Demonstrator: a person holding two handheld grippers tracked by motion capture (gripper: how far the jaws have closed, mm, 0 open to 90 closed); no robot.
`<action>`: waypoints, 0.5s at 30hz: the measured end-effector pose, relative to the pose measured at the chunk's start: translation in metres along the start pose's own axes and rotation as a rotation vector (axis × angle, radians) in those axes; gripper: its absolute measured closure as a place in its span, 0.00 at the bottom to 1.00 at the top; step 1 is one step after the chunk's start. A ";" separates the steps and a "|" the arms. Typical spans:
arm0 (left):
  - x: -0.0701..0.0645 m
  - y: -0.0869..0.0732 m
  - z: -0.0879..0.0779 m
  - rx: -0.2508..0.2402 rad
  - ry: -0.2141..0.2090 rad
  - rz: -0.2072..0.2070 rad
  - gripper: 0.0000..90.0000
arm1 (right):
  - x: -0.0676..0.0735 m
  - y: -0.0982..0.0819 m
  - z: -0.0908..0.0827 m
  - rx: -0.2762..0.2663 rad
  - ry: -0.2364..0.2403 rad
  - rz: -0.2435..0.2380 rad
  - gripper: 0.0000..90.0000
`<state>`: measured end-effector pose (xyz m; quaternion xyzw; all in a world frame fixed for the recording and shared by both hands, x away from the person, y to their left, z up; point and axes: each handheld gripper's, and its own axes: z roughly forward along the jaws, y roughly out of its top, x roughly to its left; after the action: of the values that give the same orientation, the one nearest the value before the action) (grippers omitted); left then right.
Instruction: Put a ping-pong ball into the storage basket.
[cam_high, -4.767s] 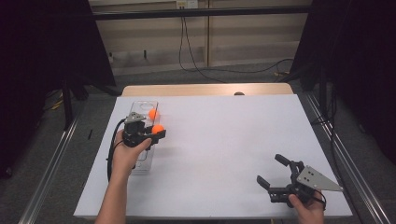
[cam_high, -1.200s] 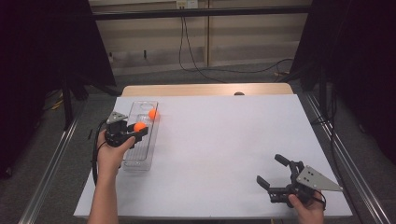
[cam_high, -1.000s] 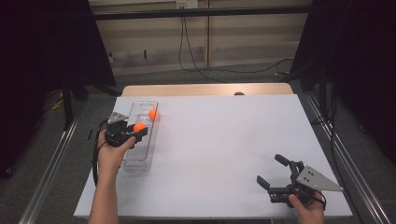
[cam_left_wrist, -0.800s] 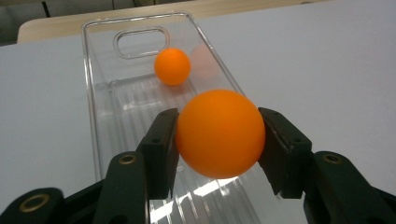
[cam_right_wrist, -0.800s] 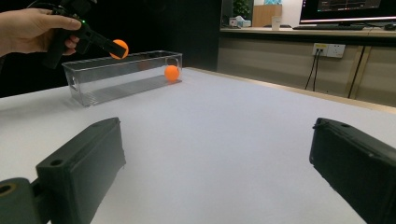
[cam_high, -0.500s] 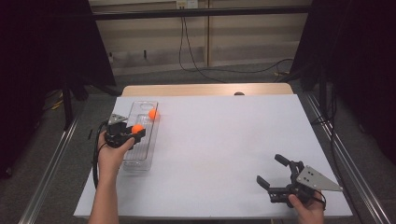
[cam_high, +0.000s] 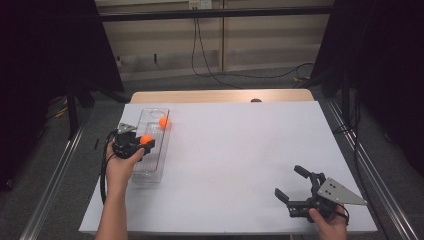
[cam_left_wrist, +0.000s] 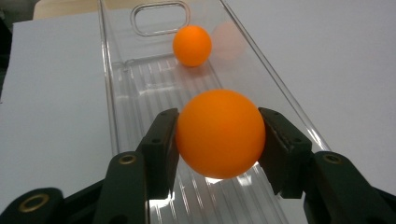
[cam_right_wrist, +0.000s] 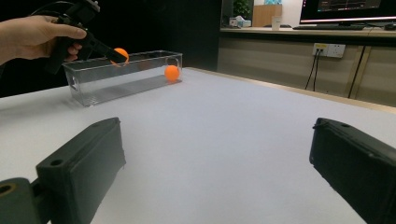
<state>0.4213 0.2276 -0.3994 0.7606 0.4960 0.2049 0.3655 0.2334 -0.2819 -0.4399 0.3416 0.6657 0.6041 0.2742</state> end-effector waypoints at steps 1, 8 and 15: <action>0.000 0.000 0.000 0.001 -0.002 -0.002 0.56 | 0.000 0.000 0.000 0.001 0.000 0.000 0.03; -0.001 0.000 0.001 0.006 0.003 0.002 0.56 | 0.000 0.000 0.000 0.000 -0.001 0.001 0.03; -0.002 0.000 0.001 0.004 0.018 0.001 0.54 | 0.000 0.000 0.000 0.000 0.001 0.001 0.03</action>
<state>0.4209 0.2252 -0.3994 0.7596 0.4993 0.2108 0.3597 0.2331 -0.2815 -0.4398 0.3417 0.6657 0.6043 0.2738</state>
